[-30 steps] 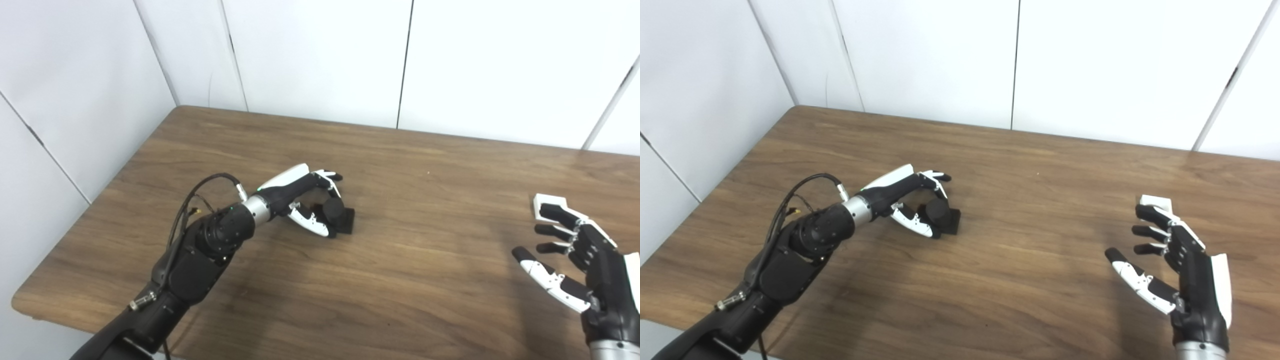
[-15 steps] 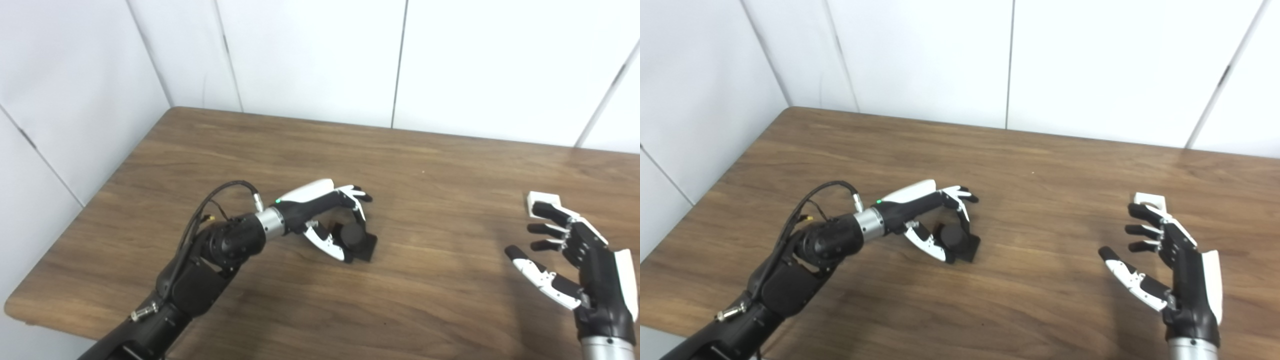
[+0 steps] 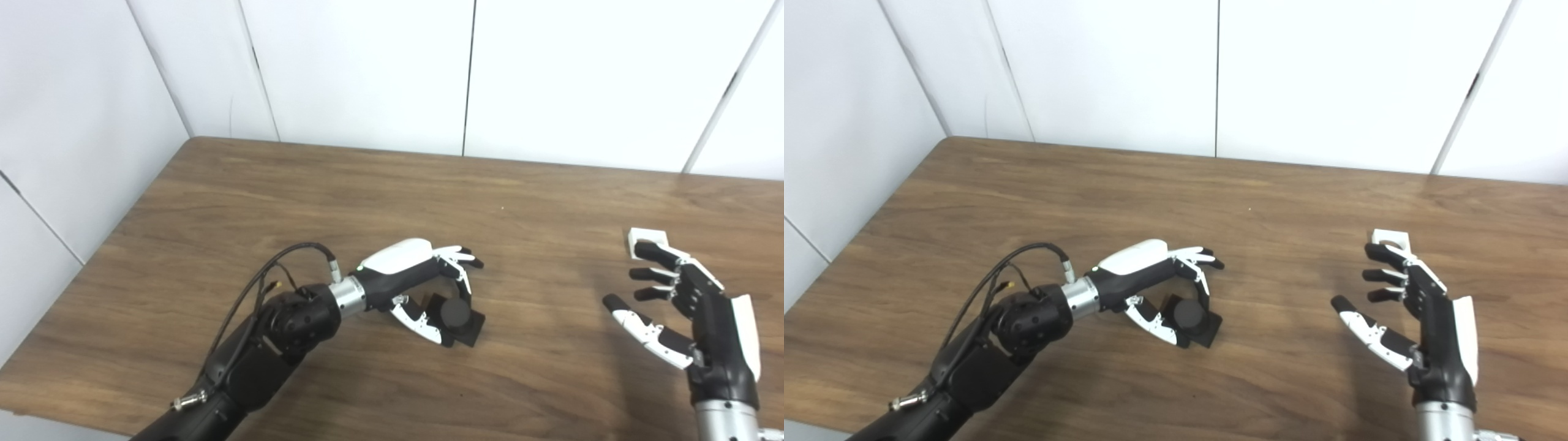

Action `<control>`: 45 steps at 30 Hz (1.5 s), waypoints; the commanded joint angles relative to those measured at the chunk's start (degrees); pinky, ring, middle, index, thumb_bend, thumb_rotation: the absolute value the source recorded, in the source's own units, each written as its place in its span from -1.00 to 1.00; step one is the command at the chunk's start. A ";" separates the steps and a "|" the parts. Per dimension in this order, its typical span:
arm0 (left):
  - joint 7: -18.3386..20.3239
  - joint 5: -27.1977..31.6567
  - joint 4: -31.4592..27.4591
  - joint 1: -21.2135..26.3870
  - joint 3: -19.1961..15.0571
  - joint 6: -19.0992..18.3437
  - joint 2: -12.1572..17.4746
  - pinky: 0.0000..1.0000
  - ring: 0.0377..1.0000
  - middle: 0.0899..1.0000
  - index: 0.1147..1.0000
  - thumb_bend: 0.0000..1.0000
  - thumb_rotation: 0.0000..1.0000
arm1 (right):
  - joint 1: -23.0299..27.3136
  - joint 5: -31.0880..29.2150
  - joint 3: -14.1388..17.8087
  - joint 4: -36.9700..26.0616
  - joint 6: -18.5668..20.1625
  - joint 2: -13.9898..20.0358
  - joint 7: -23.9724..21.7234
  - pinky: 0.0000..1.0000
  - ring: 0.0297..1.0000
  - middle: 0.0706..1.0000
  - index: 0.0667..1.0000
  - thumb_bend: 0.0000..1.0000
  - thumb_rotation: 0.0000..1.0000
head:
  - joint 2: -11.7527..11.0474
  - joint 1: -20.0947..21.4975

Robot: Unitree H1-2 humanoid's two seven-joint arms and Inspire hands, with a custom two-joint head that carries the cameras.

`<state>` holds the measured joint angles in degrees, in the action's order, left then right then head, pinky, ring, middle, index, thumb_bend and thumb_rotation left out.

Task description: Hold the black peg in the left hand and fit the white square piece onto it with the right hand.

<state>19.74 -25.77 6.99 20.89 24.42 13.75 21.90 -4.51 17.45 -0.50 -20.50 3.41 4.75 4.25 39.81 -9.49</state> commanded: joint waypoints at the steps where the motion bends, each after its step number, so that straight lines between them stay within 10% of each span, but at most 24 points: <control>1: 0.93 -4.22 3.15 -0.68 2.98 0.63 -0.80 0.87 0.93 0.79 -0.15 0.04 -0.85 | -1.60 0.28 -0.22 -1.24 -2.64 -0.70 0.74 0.05 0.30 0.45 0.38 0.03 -0.86 | 0.12 0.00; 12: 1.31 -5.82 4.21 0.76 4.96 -0.23 0.30 0.91 0.98 0.85 -0.14 0.04 -0.85 | -1.56 -0.22 -0.11 -1.17 -2.72 -0.83 0.79 0.05 0.29 0.44 0.37 0.03 -0.81 | 0.29 -0.34; 14: 1.21 -6.15 4.17 0.92 5.19 -0.39 0.57 0.88 0.98 0.84 0.10 0.68 -0.69 | -1.52 -0.64 -0.09 -0.98 -3.01 -0.79 0.72 0.05 0.30 0.44 0.37 0.03 -0.82 | 0.30 -0.30; 19: 1.43 -6.86 3.61 1.05 5.52 -1.19 1.13 0.90 0.98 0.85 0.16 0.84 -0.70 | -1.58 -0.18 -0.16 -1.15 -2.58 -0.71 0.71 0.05 0.29 0.45 0.38 0.03 -0.79 | 0.38 -0.26; 25: -0.12 -7.57 4.10 0.97 5.43 -0.57 1.13 0.85 0.96 0.82 0.04 0.80 -0.74 | -1.30 -0.01 -0.08 -1.02 -2.78 -0.56 0.80 0.04 0.29 0.44 0.37 0.04 -0.77 | 0.50 -0.28; 30: -1.43 -7.97 4.60 0.92 5.41 -0.21 1.20 0.84 0.95 0.81 -0.14 0.09 -0.86 | -1.15 0.02 -0.03 -1.06 -2.57 -0.49 0.72 0.04 0.29 0.44 0.37 0.03 -0.78 | 0.55 -0.22; 45: -2.21 -7.67 4.92 0.72 4.98 -0.30 1.53 0.85 0.94 0.79 -0.15 0.05 -0.86 | -0.83 -0.68 0.04 -0.91 -2.92 -0.23 0.43 0.04 0.29 0.45 0.38 0.05 -0.76 | 0.54 1.32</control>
<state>15.67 -28.99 8.97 23.09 28.05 14.79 21.95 -4.38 17.05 -0.33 -20.35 3.31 4.83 4.33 40.34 -8.18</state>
